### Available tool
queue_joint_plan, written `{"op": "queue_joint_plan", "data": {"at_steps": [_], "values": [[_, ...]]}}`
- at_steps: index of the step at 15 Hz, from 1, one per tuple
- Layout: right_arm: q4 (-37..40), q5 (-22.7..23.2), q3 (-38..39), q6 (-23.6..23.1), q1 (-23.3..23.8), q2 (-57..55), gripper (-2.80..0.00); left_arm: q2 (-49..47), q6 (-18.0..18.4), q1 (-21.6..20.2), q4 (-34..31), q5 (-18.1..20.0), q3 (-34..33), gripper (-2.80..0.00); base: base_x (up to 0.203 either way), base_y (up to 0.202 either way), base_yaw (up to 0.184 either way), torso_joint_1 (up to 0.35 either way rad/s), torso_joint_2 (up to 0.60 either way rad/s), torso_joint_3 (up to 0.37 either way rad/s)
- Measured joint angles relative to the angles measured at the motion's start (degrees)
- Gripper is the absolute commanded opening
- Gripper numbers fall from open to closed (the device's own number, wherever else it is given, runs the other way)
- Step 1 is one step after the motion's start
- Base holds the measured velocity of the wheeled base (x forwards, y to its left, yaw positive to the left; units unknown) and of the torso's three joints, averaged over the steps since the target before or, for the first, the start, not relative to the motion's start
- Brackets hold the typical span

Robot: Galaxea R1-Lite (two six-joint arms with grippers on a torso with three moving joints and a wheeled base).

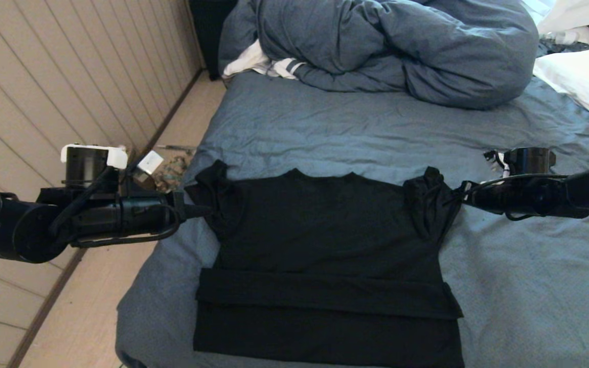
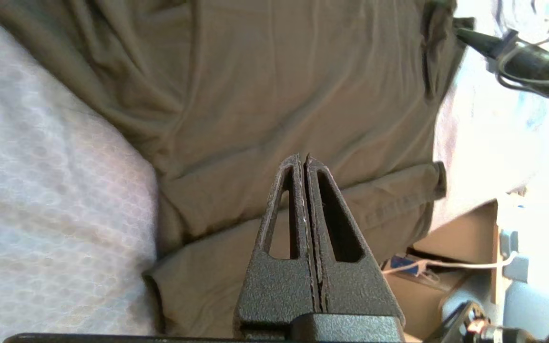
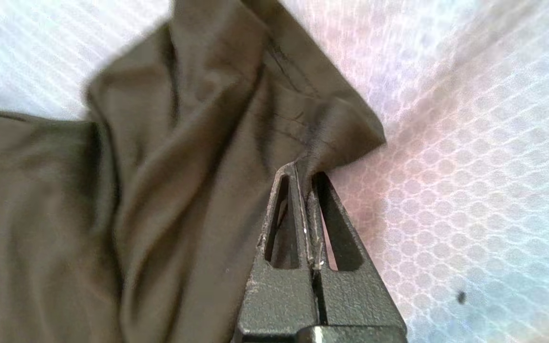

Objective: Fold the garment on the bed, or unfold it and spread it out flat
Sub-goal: Fold the black T-shirt

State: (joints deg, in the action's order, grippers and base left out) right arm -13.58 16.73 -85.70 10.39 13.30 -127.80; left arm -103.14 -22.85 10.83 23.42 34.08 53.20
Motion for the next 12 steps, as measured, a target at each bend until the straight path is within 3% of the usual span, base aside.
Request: {"op": "queue_joint_plan", "data": {"at_steps": [7,12], "values": [[-1.2,-0.1,11.4,-0.5,-1.7,13.8,-2.8,1.0,-0.1,0.1,1.1,0.1,-1.6,-2.8,0.0,0.0,0.0,0.0,0.0,0.0],[-7.4,-1.3,18.2,-0.9,-10.4,19.3,-2.8,1.7,-0.1,0.2,1.1,0.2,-2.1,-2.8,0.0,0.0,0.0,0.0,0.0,0.0]]}}
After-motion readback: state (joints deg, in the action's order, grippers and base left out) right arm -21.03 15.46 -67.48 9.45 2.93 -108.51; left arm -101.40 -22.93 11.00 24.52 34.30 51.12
